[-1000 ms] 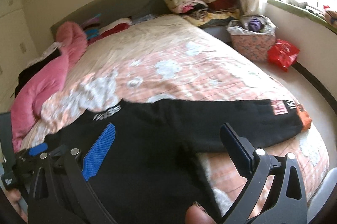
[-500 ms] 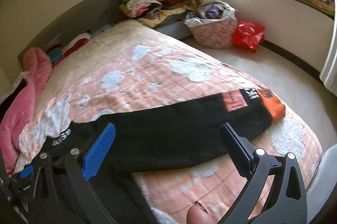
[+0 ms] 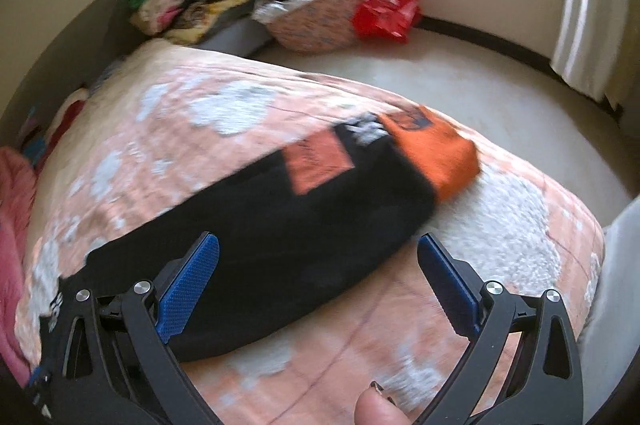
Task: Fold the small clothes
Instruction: 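Lift the sleeve with the right tool and carry it across the shirt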
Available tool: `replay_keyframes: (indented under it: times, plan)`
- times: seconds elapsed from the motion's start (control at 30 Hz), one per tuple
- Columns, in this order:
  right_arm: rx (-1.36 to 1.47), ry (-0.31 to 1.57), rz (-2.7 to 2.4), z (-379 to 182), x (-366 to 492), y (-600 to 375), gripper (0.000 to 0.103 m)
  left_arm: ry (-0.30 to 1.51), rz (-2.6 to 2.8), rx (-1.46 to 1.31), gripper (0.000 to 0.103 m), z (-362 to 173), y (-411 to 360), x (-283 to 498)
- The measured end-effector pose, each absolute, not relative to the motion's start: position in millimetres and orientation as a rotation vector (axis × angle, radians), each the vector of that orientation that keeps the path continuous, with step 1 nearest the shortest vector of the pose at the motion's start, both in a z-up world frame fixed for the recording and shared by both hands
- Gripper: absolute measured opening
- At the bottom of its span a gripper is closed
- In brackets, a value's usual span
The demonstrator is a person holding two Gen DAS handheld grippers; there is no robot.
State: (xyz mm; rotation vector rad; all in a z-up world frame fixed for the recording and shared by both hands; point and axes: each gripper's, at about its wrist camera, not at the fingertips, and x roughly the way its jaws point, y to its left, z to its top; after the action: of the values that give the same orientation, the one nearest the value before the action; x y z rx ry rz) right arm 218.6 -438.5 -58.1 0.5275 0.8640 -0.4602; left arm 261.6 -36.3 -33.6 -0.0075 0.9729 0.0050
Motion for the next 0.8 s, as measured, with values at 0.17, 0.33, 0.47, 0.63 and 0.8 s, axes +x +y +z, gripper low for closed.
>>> replay_keyframes:
  times: [0.17,0.33,0.47,0.63,0.8]
  plan:
    - [0.620,0.910,-0.498,-82,224,-470,0.099,0.987,-0.052,-0.058,0.094,-41,-34,273]
    - [0.647,0.861,-0.468,-86,233,-486,0.095,0.987,-0.042,-0.070,0.094,-46,-28,280]
    - [0.660,0.825,-0.466,-85,236,-494,0.044,0.963,-0.045,-0.090,0.094,-39,-22,278]
    - [0.699,0.741,-0.360,-71,233,-493,0.017,0.936,-0.011,-0.052,0.094,-27,-16,273]
    - [0.636,0.650,-0.223,-30,229,-462,0.017,0.890,0.020,-0.036,0.094,-8,-4,263]
